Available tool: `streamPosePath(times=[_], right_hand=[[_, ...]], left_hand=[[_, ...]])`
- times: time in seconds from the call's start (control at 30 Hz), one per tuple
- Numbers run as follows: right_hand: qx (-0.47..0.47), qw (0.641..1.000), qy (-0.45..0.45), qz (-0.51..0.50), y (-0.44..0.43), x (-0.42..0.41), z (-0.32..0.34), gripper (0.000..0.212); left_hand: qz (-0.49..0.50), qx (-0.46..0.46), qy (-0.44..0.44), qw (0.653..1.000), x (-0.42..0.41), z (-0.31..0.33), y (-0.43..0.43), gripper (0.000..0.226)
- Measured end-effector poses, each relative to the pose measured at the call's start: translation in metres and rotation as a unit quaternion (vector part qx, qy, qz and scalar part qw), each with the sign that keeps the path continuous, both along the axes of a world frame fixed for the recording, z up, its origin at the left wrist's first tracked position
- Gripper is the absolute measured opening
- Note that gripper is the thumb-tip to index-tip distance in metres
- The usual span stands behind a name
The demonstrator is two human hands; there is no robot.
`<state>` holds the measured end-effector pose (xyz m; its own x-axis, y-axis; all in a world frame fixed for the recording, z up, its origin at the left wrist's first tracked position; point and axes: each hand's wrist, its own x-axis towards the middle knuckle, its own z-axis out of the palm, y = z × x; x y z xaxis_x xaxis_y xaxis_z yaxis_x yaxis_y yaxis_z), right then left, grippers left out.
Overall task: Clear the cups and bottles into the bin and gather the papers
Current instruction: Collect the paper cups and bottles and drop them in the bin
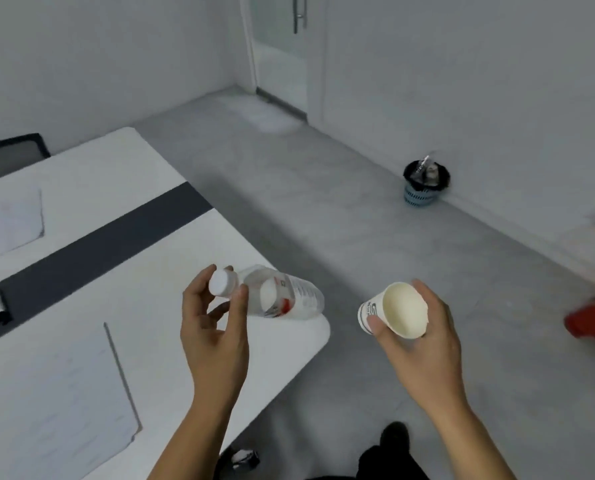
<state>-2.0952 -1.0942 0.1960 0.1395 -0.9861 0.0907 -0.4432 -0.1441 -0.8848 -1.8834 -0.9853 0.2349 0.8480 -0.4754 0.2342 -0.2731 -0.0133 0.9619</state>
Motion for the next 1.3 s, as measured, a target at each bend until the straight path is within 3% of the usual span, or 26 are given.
streamPosePath(times=[0.17, 0.5, 0.87, 1.13, 1.3], right_hand=[[-0.029, 0.999, -0.009, -0.045, -0.079, -0.081, -0.006, 0.08], [-0.014, 0.997, -0.008, -0.074, -0.255, -0.177, -0.009, 0.082], [-0.014, 0.998, 0.048, -0.037, -0.513, -0.161, -0.049, 0.079], [-0.033, 0.991, 0.067, -0.11, -0.729, -0.173, -0.002, 0.078], [-0.008, 0.986, 0.046, -0.159, -0.841, -0.187, -0.022, 0.081]], left_hand=[[-0.07, -0.007, -0.012, 0.997, -0.074, 0.001, -0.104, 0.037], [-0.085, 0.0, 0.018, 0.996, -0.167, -0.003, -0.285, 0.041], [-0.051, 0.002, 0.046, 0.998, -0.149, -0.068, -0.54, 0.041], [-0.154, -0.001, 0.013, 0.988, -0.131, -0.014, -0.804, 0.036], [-0.203, 0.026, -0.001, 0.979, -0.139, -0.023, -0.939, 0.036]])
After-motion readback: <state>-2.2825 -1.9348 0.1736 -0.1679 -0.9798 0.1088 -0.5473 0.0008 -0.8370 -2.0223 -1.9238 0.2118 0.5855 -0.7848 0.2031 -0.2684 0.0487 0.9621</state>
